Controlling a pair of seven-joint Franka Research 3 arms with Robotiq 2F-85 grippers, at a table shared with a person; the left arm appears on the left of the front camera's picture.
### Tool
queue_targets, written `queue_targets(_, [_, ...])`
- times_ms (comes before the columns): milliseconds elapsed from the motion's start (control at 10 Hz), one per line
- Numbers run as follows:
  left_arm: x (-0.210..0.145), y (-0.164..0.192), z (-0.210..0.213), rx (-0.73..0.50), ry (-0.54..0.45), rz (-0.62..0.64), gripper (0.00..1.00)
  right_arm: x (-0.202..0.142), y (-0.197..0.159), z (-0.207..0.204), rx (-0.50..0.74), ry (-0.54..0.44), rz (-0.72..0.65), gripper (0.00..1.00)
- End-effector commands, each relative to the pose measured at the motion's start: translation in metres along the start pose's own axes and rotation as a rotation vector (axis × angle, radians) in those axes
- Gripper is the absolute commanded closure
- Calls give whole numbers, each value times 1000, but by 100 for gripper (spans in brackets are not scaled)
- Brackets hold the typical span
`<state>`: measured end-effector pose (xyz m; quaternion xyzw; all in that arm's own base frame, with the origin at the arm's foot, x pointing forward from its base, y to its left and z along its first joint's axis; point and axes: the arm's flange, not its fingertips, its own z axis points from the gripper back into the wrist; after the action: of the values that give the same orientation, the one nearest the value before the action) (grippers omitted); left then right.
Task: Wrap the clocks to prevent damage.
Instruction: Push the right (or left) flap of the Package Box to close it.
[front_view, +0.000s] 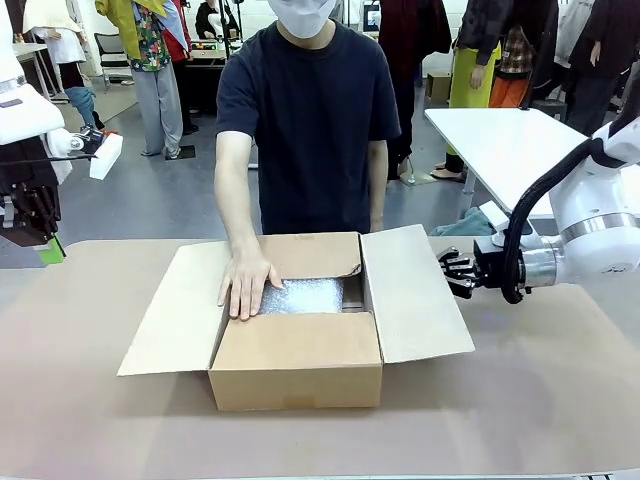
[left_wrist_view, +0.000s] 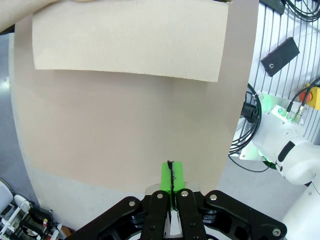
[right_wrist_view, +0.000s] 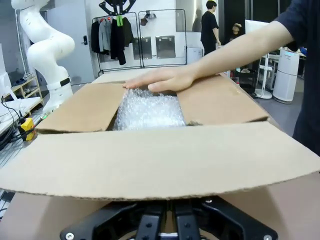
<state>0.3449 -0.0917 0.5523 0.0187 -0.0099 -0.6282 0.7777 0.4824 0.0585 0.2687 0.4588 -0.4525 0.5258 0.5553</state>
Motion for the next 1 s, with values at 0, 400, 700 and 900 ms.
queue_targets(0, [0,0,0,-3,-7,4,99,2,-6,-21,10,-35,26,99])
queue_targets(400, [0,0,0,-3,-7,4,99,17,-6,-46,44,-36,59,99])
queue_targets(700, [0,0,0,-3,-7,4,99,36,-2,-47,45,-53,108,99])
queue_targets(900, [0,0,0,-3,-7,4,99,32,-3,-54,55,-52,93,99])
